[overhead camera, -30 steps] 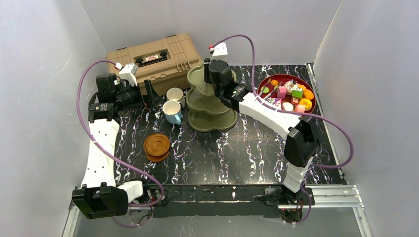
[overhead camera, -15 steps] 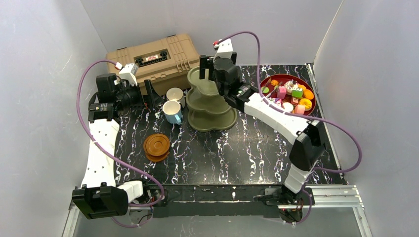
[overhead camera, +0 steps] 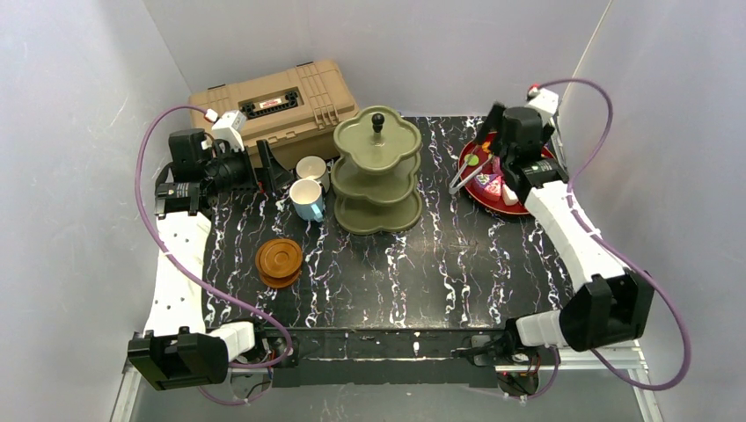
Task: Serve the afternoon tea
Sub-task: Move the desert table to the center of the board.
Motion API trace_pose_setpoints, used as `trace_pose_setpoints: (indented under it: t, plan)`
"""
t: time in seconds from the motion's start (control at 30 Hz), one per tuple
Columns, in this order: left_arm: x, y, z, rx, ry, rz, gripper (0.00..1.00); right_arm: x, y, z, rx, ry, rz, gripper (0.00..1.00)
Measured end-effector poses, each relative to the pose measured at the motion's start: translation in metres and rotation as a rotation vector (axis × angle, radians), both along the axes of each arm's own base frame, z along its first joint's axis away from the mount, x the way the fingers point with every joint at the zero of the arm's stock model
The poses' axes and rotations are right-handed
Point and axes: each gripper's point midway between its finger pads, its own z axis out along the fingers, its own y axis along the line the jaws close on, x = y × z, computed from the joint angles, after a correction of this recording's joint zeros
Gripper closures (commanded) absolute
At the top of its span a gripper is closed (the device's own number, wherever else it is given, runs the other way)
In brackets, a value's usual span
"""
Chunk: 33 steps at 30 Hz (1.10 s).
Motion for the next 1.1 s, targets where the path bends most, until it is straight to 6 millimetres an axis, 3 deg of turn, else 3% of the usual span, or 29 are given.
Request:
trace_pose_setpoints:
  t: [0.07, 0.2, 0.3, 0.5, 0.7, 1.1]
  plan:
    - [0.0, -0.001, 0.001, -0.005, 0.0, -0.004, 0.01, -0.004, -0.023, -0.054, -0.005, 0.137, -0.049, 0.03]
    - [-0.001, -0.001, 0.0, -0.006, 0.004, -0.006, 0.01, -0.021, -0.013, -0.14, -0.023, 0.367, -0.004, 0.03]
    - [-0.001, -0.001, 0.0, -0.004, 0.003, -0.006, 0.01, -0.036, -0.008, -0.176, -0.025, 0.46, 0.028, 0.03]
    - [-0.002, 0.0, 0.0, 0.001, 0.002, -0.005, 0.01, -0.041, -0.008, -0.2, -0.019, 0.499, 0.045, 0.04]
    - [-0.002, -0.001, -0.001, 0.001, 0.007, -0.005, 0.01, -0.031, -0.005, -0.231, -0.014, 0.533, 0.097, 0.08]
    - [-0.003, 0.0, -0.002, 0.004, 0.016, -0.005, 0.01, -0.012, 0.003, -0.266, -0.011, 0.563, 0.214, 0.15]
